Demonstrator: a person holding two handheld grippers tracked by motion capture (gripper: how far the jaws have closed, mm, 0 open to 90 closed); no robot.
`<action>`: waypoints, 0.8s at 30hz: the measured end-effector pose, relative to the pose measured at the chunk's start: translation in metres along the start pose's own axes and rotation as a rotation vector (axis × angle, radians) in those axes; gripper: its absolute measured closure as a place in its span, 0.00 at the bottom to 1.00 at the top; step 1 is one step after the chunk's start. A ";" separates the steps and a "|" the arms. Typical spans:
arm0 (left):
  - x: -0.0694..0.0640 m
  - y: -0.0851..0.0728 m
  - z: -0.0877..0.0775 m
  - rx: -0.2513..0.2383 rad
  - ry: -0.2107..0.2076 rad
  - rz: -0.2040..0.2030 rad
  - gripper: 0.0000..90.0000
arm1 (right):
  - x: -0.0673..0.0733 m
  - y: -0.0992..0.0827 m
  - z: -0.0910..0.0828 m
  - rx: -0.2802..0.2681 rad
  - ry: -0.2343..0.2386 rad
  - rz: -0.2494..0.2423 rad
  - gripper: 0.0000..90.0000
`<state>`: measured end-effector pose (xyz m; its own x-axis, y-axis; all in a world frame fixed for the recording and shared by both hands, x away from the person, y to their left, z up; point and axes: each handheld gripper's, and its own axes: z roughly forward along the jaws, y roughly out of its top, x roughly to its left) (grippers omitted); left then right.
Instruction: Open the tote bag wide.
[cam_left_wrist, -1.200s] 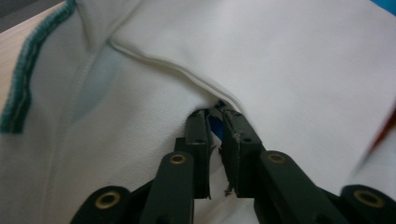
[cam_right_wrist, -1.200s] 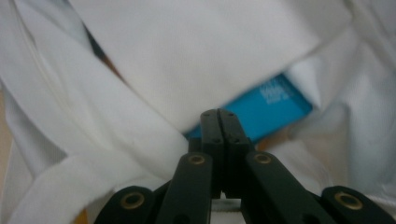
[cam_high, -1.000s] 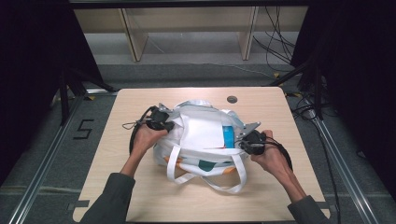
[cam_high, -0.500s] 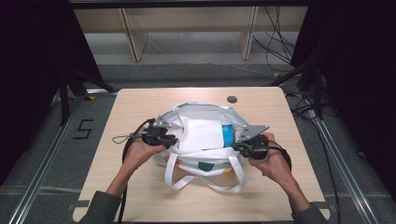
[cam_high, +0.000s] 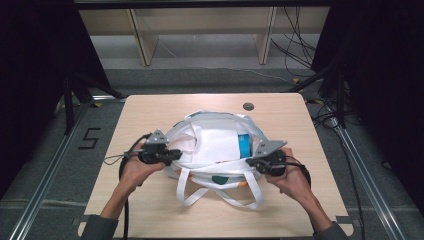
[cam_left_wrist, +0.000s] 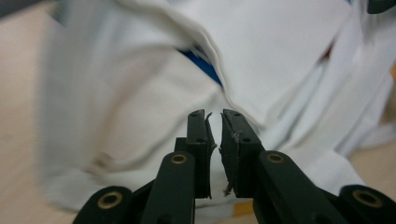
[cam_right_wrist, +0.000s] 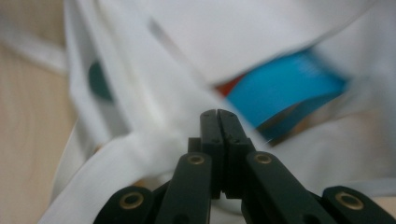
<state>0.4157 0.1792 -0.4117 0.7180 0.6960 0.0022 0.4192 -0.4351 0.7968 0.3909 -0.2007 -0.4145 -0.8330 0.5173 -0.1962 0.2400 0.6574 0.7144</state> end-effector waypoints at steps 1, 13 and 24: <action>0.009 0.005 -0.002 -0.023 0.055 -0.014 0.90 | -0.006 0.003 -0.004 -0.035 -0.026 0.007 1.00; 0.063 0.001 0.061 0.110 0.126 -0.114 0.96 | -0.078 -0.013 0.045 0.098 -0.191 0.141 1.00; 0.035 0.006 0.042 0.070 0.103 -0.071 0.86 | -0.065 -0.009 0.036 0.033 -0.152 0.154 0.99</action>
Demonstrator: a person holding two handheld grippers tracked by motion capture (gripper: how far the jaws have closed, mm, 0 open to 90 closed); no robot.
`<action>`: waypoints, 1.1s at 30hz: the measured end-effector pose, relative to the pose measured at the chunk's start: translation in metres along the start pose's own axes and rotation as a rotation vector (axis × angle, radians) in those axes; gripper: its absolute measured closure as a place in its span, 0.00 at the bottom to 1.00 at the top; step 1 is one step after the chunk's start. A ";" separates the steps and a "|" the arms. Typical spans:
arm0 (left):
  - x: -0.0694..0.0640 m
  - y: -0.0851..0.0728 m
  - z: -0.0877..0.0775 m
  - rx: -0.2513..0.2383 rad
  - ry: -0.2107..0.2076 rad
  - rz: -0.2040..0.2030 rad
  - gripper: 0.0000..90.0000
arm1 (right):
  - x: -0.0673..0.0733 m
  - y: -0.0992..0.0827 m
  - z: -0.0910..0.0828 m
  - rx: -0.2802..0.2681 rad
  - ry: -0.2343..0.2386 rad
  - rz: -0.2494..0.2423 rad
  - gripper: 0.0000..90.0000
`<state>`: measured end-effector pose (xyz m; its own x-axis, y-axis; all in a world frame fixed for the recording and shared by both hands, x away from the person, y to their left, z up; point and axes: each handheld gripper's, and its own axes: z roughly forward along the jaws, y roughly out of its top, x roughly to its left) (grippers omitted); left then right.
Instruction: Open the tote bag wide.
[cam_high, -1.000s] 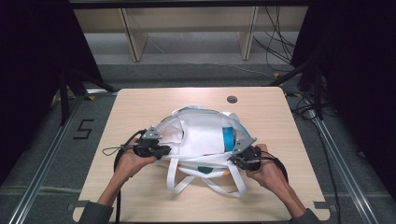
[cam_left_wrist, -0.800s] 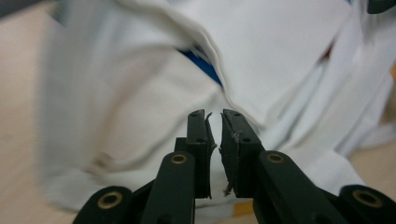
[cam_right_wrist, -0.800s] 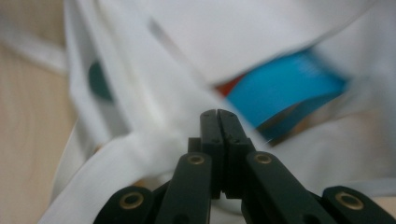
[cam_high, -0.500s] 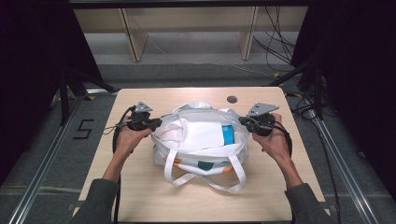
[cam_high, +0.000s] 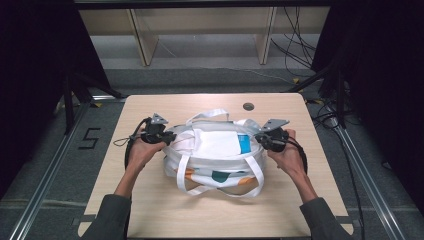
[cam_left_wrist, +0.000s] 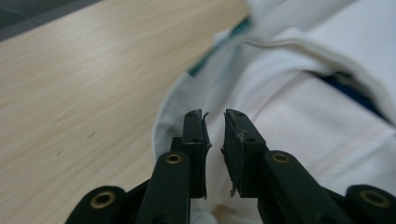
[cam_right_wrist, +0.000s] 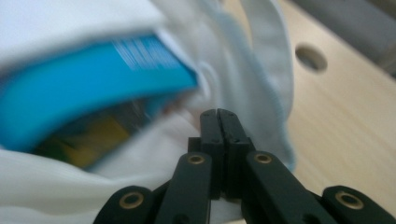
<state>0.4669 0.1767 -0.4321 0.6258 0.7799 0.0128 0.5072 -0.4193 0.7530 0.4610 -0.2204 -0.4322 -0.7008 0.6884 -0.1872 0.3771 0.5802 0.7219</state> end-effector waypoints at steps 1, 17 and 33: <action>-0.007 0.000 -0.004 -0.026 -0.016 -0.003 0.85 | 0.001 0.006 -0.008 -0.041 0.033 0.011 0.97; -0.049 -0.019 -0.019 -0.016 -0.139 0.078 0.77 | 0.034 0.016 -0.017 -0.062 0.260 0.020 0.66; -0.062 -0.012 -0.044 -0.166 -0.159 0.008 0.63 | 0.042 0.016 -0.043 -0.128 0.196 0.052 0.56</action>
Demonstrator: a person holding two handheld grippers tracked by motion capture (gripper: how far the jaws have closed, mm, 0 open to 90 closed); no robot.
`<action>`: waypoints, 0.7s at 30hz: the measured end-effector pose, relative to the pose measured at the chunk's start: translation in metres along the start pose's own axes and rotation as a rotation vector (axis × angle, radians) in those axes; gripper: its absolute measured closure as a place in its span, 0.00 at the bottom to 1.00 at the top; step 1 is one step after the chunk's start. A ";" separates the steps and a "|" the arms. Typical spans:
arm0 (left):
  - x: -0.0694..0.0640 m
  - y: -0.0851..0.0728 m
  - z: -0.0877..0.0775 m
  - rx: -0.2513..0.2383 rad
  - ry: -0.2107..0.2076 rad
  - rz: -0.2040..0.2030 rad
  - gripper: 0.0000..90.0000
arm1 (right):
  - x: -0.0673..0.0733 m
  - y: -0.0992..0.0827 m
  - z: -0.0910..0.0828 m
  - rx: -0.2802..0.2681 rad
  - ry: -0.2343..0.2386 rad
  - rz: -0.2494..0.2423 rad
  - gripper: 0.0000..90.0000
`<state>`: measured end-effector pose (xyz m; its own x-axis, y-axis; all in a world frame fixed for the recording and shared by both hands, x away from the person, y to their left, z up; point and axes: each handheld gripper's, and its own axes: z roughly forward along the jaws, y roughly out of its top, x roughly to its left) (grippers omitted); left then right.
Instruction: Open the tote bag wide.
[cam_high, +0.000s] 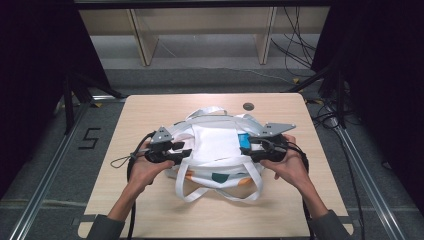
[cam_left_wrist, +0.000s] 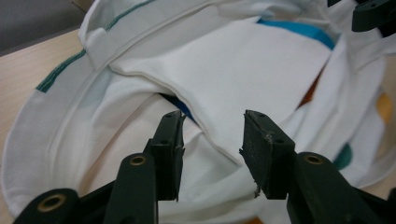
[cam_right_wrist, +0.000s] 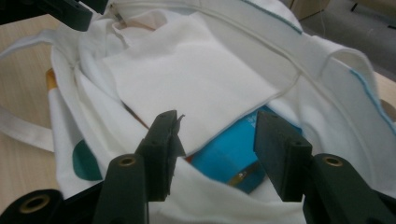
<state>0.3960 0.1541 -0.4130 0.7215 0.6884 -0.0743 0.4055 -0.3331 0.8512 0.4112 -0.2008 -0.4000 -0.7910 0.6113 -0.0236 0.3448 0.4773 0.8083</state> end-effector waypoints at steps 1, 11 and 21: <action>-0.002 -0.001 -0.005 -0.011 -0.003 0.003 0.63 | 0.002 -0.003 -0.007 -0.012 -0.008 -0.006 0.55; -0.014 -0.020 -0.049 -0.034 -0.025 -0.005 0.57 | 0.010 -0.029 -0.047 -0.044 -0.061 0.006 0.49; -0.018 -0.042 -0.062 -0.038 -0.018 -0.021 0.50 | 0.017 -0.042 -0.059 -0.051 -0.087 0.029 0.43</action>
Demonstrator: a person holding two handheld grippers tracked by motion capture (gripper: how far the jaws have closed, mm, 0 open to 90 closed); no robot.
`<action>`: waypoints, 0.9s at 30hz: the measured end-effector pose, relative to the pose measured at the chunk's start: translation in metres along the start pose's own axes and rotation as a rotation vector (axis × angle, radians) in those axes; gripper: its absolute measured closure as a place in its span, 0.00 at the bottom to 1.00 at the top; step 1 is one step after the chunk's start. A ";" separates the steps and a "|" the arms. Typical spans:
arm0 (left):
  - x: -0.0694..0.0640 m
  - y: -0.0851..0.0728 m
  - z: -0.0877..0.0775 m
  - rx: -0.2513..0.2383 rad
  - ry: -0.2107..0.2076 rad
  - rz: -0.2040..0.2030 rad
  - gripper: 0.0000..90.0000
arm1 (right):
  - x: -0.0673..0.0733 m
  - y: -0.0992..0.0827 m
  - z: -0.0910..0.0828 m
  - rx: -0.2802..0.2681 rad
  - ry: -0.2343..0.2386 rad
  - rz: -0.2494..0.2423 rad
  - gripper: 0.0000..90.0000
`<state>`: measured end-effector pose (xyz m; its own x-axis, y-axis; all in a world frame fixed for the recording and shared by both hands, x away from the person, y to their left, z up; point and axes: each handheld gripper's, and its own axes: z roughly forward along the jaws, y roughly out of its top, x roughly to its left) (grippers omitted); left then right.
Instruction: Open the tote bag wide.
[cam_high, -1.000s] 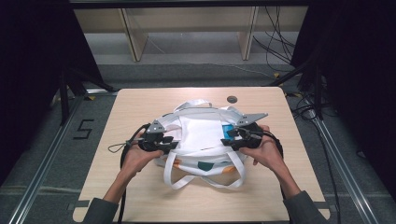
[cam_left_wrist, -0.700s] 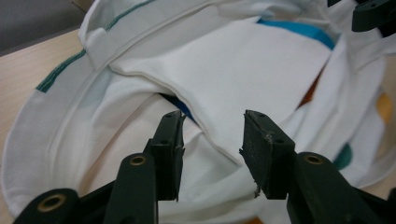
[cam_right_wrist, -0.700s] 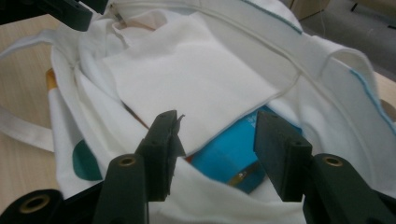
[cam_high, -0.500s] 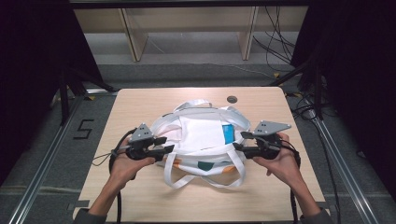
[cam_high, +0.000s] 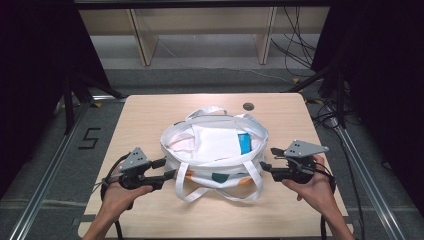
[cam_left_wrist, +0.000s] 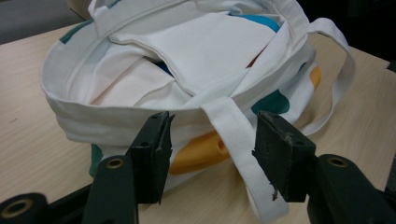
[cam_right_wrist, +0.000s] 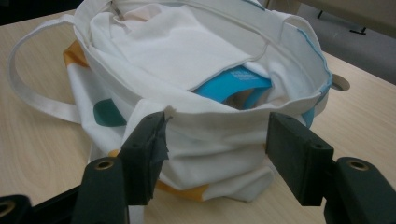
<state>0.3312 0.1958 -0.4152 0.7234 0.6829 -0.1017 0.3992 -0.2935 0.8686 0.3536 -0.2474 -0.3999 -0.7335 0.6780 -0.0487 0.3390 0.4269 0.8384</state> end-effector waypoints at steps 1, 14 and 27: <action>0.000 0.000 0.000 0.000 0.000 0.000 0.49 | 0.000 0.000 0.000 0.000 0.000 0.000 0.43; -0.012 -0.026 -0.005 -0.003 -0.012 0.001 0.43 | 0.001 -0.022 -0.010 0.001 -0.041 0.019 0.37; -0.014 -0.055 -0.011 0.013 -0.017 -0.018 0.38 | 0.008 -0.046 -0.012 0.032 -0.066 0.006 0.33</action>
<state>0.2925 0.2096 -0.4563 0.7257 0.6765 -0.1256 0.4192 -0.2899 0.8604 0.3249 -0.2688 -0.4321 -0.6911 0.7182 -0.0805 0.3627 0.4410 0.8209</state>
